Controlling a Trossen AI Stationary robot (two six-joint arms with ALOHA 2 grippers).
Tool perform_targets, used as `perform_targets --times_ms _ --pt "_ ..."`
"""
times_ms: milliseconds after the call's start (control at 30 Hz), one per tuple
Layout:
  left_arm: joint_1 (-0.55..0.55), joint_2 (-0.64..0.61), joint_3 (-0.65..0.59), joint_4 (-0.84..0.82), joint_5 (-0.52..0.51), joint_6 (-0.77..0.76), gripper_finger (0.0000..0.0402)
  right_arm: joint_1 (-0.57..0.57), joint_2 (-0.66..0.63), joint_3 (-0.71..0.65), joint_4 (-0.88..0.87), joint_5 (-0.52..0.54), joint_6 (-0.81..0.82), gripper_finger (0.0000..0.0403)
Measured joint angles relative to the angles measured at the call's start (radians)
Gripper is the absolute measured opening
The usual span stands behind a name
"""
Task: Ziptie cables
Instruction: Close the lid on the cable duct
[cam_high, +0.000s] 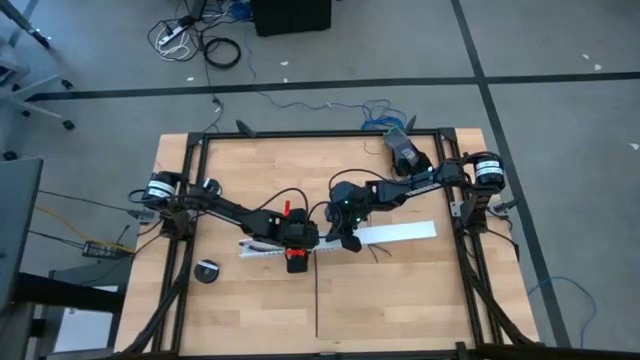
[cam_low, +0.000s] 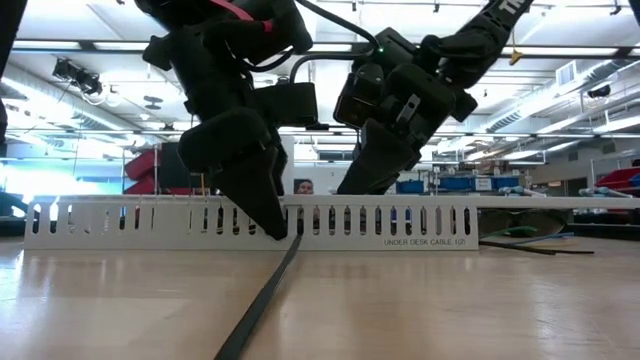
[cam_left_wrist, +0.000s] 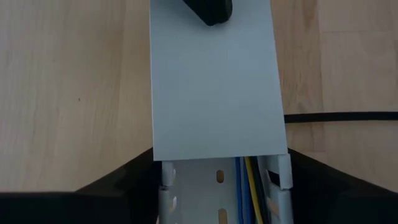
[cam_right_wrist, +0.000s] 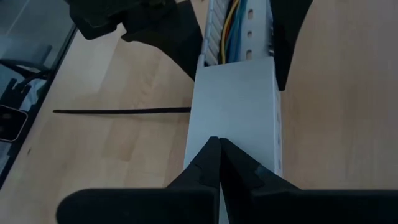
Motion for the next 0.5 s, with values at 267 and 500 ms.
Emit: perform_targets --times_ms 267,500 --pt "0.0 0.0 0.0 0.003 0.0 0.008 0.0233 0.0 0.0 0.001 -0.013 -0.007 0.0 0.0" --pt "0.0 0.0 0.0 0.01 -0.001 0.01 0.0231 0.0 0.0 0.0 -0.002 -0.006 0.001 0.0"
